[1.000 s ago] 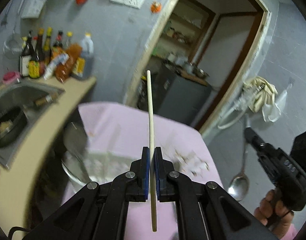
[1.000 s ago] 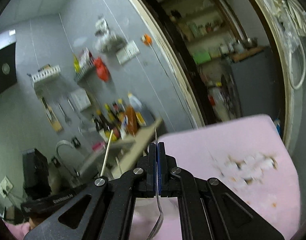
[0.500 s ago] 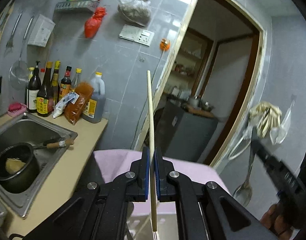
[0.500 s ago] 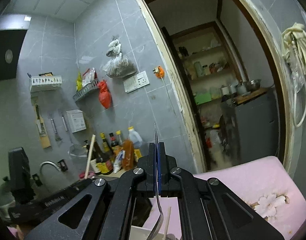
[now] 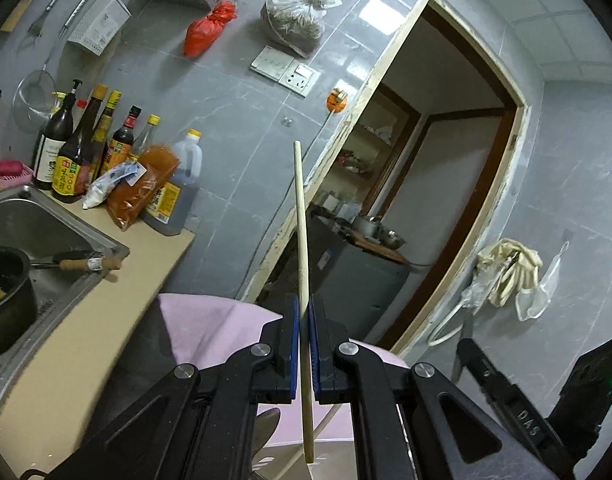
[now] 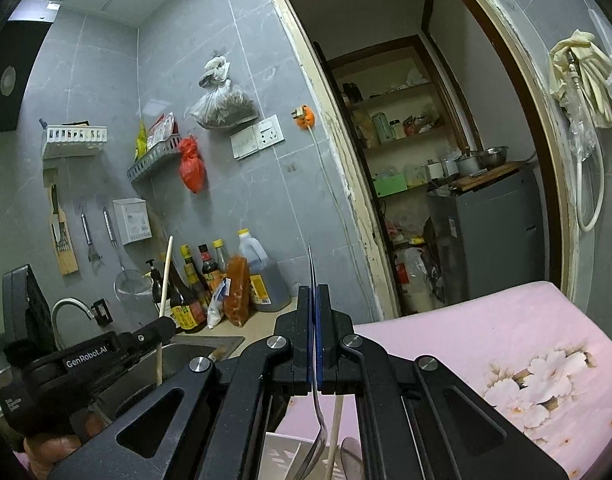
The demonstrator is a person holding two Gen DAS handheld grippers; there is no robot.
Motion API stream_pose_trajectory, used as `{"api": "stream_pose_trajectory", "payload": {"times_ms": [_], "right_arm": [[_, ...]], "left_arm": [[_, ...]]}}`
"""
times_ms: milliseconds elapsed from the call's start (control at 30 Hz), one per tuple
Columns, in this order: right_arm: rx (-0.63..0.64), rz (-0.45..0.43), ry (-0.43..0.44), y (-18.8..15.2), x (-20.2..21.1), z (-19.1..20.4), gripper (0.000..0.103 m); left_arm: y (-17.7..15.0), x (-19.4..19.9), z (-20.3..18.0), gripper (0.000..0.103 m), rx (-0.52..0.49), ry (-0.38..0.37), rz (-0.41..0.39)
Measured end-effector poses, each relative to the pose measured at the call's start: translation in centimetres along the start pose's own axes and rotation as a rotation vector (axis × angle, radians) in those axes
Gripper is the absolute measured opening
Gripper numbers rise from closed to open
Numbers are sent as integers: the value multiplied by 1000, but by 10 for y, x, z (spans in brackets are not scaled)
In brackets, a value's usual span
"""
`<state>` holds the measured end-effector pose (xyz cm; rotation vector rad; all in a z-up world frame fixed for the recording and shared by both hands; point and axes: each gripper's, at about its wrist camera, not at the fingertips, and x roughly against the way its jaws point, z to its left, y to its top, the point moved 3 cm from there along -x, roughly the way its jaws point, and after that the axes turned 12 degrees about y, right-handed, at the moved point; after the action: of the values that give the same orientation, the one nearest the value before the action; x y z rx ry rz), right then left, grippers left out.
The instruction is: Organize utensils
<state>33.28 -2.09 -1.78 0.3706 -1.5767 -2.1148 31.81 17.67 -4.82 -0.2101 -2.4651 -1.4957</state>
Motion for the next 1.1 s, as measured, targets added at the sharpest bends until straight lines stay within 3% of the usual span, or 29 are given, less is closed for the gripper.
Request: {"api": "stream_pose_trajectory", "payload": {"times_ms": [667,1100], "right_arm": [[52,47,11,-35,-4,-4,2],[49,56,23,-39,4,-3,2]], "left_arm": [[-56,12,-14,5,-157,27,-100],[-72,27,-26,5,-303,64,-133]]}}
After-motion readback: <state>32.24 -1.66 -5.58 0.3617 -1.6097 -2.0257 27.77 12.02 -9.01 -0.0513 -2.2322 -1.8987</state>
